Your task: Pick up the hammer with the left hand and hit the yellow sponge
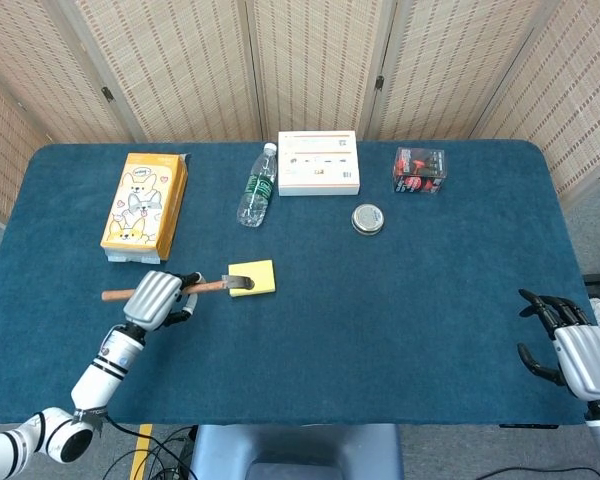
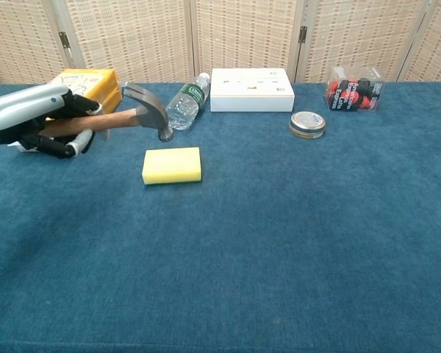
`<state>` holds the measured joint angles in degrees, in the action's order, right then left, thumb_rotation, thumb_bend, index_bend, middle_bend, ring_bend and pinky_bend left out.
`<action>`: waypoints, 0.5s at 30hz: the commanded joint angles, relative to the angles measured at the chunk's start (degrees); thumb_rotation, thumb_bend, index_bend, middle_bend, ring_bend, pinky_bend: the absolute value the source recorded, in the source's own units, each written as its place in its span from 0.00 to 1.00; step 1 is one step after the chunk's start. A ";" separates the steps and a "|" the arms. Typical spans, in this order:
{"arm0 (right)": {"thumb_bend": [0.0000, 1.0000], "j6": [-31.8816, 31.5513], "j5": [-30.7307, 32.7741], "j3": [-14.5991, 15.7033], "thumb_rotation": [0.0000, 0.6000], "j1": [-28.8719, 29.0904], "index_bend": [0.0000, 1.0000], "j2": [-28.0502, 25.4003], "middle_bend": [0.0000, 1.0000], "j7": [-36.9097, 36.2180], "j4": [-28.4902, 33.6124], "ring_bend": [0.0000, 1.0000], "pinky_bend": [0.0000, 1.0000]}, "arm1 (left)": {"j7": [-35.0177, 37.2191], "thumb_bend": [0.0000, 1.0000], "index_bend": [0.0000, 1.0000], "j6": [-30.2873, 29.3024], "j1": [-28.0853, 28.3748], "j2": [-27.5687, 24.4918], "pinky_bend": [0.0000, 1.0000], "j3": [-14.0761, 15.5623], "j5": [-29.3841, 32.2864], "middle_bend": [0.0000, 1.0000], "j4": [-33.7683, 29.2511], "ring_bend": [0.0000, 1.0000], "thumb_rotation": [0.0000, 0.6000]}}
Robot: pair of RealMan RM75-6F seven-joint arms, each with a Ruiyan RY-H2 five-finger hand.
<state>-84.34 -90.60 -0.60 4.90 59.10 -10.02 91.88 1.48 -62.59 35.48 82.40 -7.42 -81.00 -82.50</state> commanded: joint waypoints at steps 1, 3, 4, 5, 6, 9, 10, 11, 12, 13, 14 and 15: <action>0.30 -0.33 -0.06 0.05 1.00 -0.24 0.13 -0.09 0.35 -0.02 0.05 0.18 0.18 | 0.28 0.70 0.72 0.57 1.30 0.83 0.66 -1.05 -0.37 0.86 1.40 0.70 1.00; 0.30 -0.52 -0.03 0.07 1.00 -0.41 0.13 -0.11 0.35 -0.07 0.02 0.18 0.18 | -0.13 0.70 0.72 0.73 2.07 1.82 0.66 -1.35 -0.75 0.87 2.85 0.71 0.99; 0.30 -0.63 0.00 0.10 1.00 -0.52 0.13 -0.11 0.35 -0.11 -0.01 0.18 0.18 | -0.50 0.70 0.73 1.31 2.63 2.39 0.66 -1.44 -0.72 0.87 3.61 0.71 0.98; 0.30 -0.71 0.01 0.14 1.00 -0.62 0.13 -0.13 0.35 -0.12 -0.03 0.18 0.18 | -0.58 0.70 0.73 1.76 3.05 2.81 0.66 -1.51 -0.70 0.87 4.11 0.71 0.98; 0.30 -0.78 0.02 0.18 1.00 -0.72 0.13 -0.15 0.35 -0.16 -0.05 0.18 0.18 | -0.62 0.70 0.73 2.42 3.61 3.45 0.66 -1.61 -0.57 0.87 4.93 0.71 0.97; 0.30 -0.89 0.07 0.19 1.00 -0.86 0.13 -0.14 0.35 -0.24 -0.13 0.18 0.18 | -0.81 0.70 0.73 4.36 5.06 5.06 0.67 -1.59 -0.35 0.88 7.65 0.72 0.98; 0.30 -0.90 0.08 0.18 1.00 -0.88 0.13 -0.15 0.35 -0.26 -0.14 0.18 0.18 | -0.81 0.70 0.73 5.17 5.47 5.48 0.67 -1.53 -0.12 0.88 8.50 0.73 0.98; 0.30 -0.89 0.10 0.17 1.00 -0.88 0.13 -0.17 0.35 -0.27 -0.14 0.18 0.18 | -0.80 0.70 0.73 6.12 5.90 5.80 0.67 -1.49 0.21 0.88 9.27 0.73 0.98; 0.30 -0.90 0.13 0.15 1.00 -0.91 0.13 -0.18 0.35 -0.27 -0.15 0.18 0.18 | -0.75 0.70 0.73 7.03 6.30 6.08 0.67 -1.52 0.61 0.88 9.94 0.73 0.97; 0.30 -0.87 0.20 0.12 1.00 -0.92 0.13 -0.19 0.35 -0.25 -0.15 0.18 0.18 | -0.60 0.70 0.73 8.14 6.78 6.43 0.67 -1.66 1.27 0.88 10.75 0.73 0.96; 0.30 -0.85 0.25 0.11 1.00 -0.94 0.13 -0.22 0.35 -0.25 -0.13 0.18 0.18 | -0.47 0.70 0.73 8.89 7.09 6.66 0.67 -1.80 1.81 0.88 11.29 0.73 0.95; 0.30 -0.81 0.33 0.08 1.00 -0.94 0.13 -0.24 0.35 -0.22 -0.10 0.18 0.18 | -0.39 0.70 0.73 9.96 7.49 6.86 0.67 -1.95 2.55 0.88 11.91 0.73 0.95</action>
<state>-85.16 -90.29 -0.51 3.96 58.86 -10.25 91.77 0.90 -54.27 42.00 88.53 -9.11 -79.70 -71.64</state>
